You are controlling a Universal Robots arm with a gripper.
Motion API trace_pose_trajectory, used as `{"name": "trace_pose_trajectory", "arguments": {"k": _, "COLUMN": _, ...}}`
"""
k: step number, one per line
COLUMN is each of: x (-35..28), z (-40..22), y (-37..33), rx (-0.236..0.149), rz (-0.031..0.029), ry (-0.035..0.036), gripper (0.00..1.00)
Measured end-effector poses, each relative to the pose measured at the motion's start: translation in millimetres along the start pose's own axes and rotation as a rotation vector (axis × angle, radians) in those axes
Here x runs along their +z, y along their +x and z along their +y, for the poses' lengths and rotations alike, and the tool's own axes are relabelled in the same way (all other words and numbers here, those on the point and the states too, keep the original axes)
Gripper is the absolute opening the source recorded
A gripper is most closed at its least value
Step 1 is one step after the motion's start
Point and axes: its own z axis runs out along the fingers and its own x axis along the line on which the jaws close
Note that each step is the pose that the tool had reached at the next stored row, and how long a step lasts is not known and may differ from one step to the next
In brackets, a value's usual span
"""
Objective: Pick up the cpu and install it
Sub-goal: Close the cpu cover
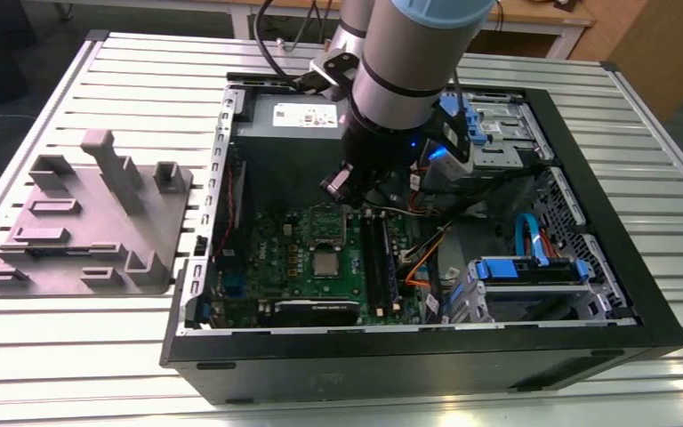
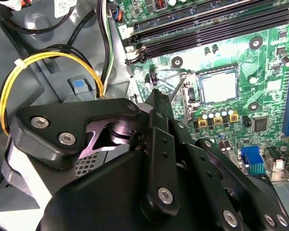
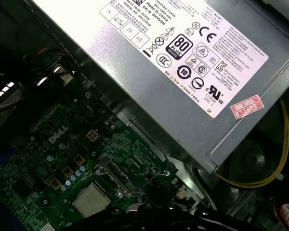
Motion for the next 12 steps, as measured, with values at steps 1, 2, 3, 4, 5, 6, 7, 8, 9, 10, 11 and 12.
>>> {"name": "trace_pose_trajectory", "arguments": {"k": 1, "x": -0.1, "z": -0.2, "y": 0.2, "rx": -0.001, "rz": 0.0, "ry": -0.0001, "gripper": 0.1}}
{"name": "trace_pose_trajectory", "arguments": {"k": 2, "x": -0.2, "z": -0.6, "y": 0.6, "rx": -0.002, "rz": 0.0001, "ry": -0.0001, "gripper": 0.1}}
{"name": "trace_pose_trajectory", "arguments": {"k": 3, "x": -0.3, "z": -1.2, "y": 1.1, "rx": -0.003, "rz": 0.0003, "ry": -0.0002, "gripper": 0.1}}
{"name": "trace_pose_trajectory", "arguments": {"k": 4, "x": -0.4, "z": -1.9, "y": 1.8, "rx": -0.004, "rz": 0.0003, "ry": -0.0002, "gripper": 0.1}}
{"name": "trace_pose_trajectory", "arguments": {"k": 5, "x": -0.6, "z": -2.7, "y": 2.7, "rx": -0.005, "rz": 0.0006, "ry": -0.0002, "gripper": 0.1}}
{"name": "trace_pose_trajectory", "arguments": {"k": 6, "x": -0.8, "z": -3.6, "y": 3.7, "rx": -0.006, "rz": 0.0008, "ry": -0.0002, "gripper": 0.1}}
{"name": "trace_pose_trajectory", "arguments": {"k": 7, "x": -1.0, "z": -4.8, "y": 4.9, "rx": -0.007, "rz": 0.0009, "ry": -0.0003, "gripper": 0.1}}
{"name": "trace_pose_trajectory", "arguments": {"k": 8, "x": -1.1, "z": -5.8, "y": 6.0, "rx": -0.008, "rz": 0.0011, "ry": -0.0003, "gripper": 0.1}}
{"name": "trace_pose_trajectory", "arguments": {"k": 9, "x": -1.3, "z": -6.9, "y": 7.1, "rx": -0.009, "rz": 0.0011, "ry": -0.0004, "gripper": 0.1}}
{"name": "trace_pose_trajectory", "arguments": {"k": 10, "x": -1.5, "z": -8.1, "y": 8.3, "rx": -0.01, "rz": 0.0013, "ry": -0.0004, "gripper": 0.1}}
{"name": "trace_pose_trajectory", "arguments": {"k": 11, "x": -1.7, "z": -9.2, "y": 9.5, "rx": -0.011, "rz": 0.0015, "ry": -0.0004, "gripper": 0.1}}
{"name": "trace_pose_trajectory", "arguments": {"k": 12, "x": -1.9, "z": -10.4, "y": 10.7, "rx": -0.012, "rz": 0.0016, "ry": -0.0005, "gripper": 0.1}}
